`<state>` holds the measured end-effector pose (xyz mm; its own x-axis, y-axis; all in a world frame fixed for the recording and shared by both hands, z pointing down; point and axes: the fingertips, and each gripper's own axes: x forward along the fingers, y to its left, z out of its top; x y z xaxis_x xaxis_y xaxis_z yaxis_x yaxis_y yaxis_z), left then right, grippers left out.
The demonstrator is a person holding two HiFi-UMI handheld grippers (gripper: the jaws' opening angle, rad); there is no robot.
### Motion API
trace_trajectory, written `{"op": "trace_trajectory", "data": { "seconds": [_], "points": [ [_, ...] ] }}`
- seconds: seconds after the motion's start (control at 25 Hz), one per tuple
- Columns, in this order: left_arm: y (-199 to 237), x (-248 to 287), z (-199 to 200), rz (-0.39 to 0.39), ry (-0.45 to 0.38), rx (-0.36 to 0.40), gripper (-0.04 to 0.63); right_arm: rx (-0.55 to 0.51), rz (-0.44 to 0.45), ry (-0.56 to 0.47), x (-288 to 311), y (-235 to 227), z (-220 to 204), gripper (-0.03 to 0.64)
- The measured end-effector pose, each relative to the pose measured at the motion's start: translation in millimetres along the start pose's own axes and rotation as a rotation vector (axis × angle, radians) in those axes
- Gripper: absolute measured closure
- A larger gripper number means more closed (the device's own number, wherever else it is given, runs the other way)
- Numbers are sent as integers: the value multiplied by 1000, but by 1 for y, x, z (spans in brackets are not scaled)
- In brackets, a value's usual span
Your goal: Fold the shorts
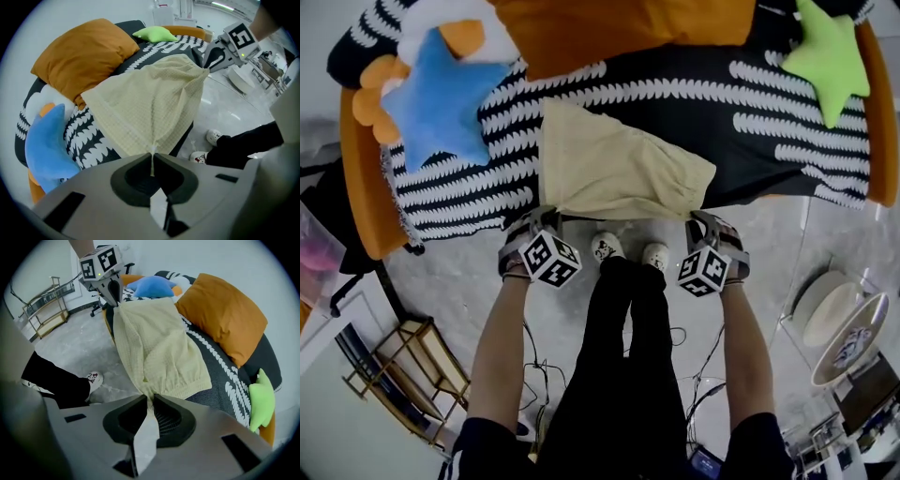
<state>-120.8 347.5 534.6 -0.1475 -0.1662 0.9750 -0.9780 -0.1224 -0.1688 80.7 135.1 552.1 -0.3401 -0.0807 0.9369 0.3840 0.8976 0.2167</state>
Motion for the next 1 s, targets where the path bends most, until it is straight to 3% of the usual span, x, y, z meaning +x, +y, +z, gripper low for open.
{"op": "trace_trajectory", "data": {
  "seconds": [0.2,0.36,0.44,0.52,0.6,0.64,0.68,0.72,0.76,0.84,1.0],
  "points": [
    [11,-3,-8,46,-4,165,579,-44,-12,58,7,-13,-9,571],
    [8,1,-22,39,20,310,580,-123,-9,52,8,-13,-15,572],
    [3,11,-25,41,45,347,578,-156,-8,63,14,-6,-18,571],
    [0,22,-27,32,67,266,578,-145,8,75,20,2,-21,558],
    [-3,28,-25,-26,78,61,577,-83,72,71,23,14,-21,480],
    [-7,28,-23,-86,77,-61,530,-47,116,65,23,21,-21,393],
    [-13,26,-20,-155,72,-170,411,-19,150,60,22,26,-21,341],
    [-18,24,-18,-214,66,-252,327,1,170,60,19,29,-22,326],
    [-21,21,-16,-249,62,-300,297,24,180,63,16,31,-24,305],
    [-24,15,-15,-272,67,-320,271,114,192,71,9,29,-28,250],
    [-23,4,-21,-273,82,-340,245,432,192,14,-17,6,-24,233]
  ]
}}
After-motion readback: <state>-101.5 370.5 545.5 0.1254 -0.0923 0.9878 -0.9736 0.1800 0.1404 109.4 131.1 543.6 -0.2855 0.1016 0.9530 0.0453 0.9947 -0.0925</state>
